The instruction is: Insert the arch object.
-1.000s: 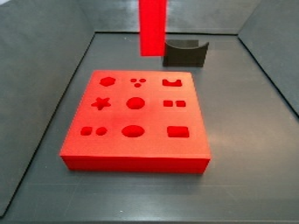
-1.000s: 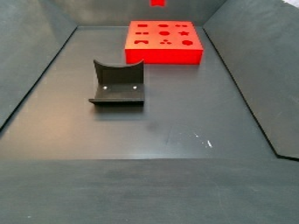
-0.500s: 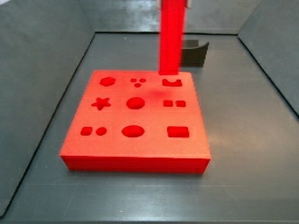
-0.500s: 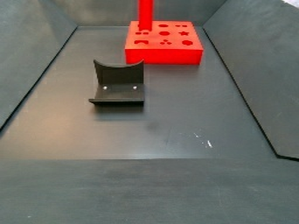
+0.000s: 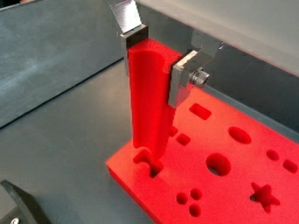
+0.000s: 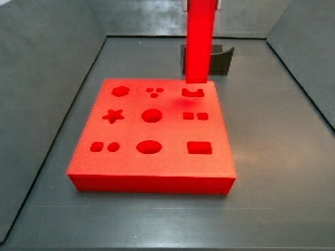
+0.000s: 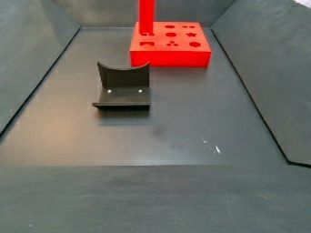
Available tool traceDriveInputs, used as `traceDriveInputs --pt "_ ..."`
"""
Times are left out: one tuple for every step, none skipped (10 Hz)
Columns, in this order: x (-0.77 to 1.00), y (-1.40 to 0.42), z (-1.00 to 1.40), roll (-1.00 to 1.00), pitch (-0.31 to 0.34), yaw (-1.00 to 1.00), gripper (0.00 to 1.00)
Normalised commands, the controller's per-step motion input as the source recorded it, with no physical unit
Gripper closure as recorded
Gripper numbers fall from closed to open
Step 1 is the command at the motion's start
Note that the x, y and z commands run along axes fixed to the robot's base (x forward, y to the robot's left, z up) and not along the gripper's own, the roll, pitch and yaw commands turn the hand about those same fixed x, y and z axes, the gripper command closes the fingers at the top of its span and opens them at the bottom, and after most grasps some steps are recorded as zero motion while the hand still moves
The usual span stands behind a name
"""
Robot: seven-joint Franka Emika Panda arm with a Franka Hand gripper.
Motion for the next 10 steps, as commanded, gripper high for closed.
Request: traceDriveInputs --pt "0.0 0.0 -0.3 0.19 0.0 0.0 1.0" --pt "0.03 0.0 -0.33 0.11 0.0 0.01 1.0" --pt "0.0 0.0 -0.29 0.06 0.0 0.03 1.0" --pt "0.0 0.0 -0.3 0.05 0.0 0.04 1.0" --pt "0.01 0.0 -0.27 0.04 0.0 0.04 1.0" --pt "0.04 0.0 -0.27 0.05 0.0 0.05 1.0" --pt "0.05 0.0 -0.28 0.08 0.0 0.06 1.0" --pt "0.08 0.0 -0.3 0.1 0.0 0.07 1.0" --pt "0.15 0.0 -0.3 0.12 0.0 0.1 1.0" --pt "0.23 0.0 -0.24 0.08 0.0 0.04 1.0"
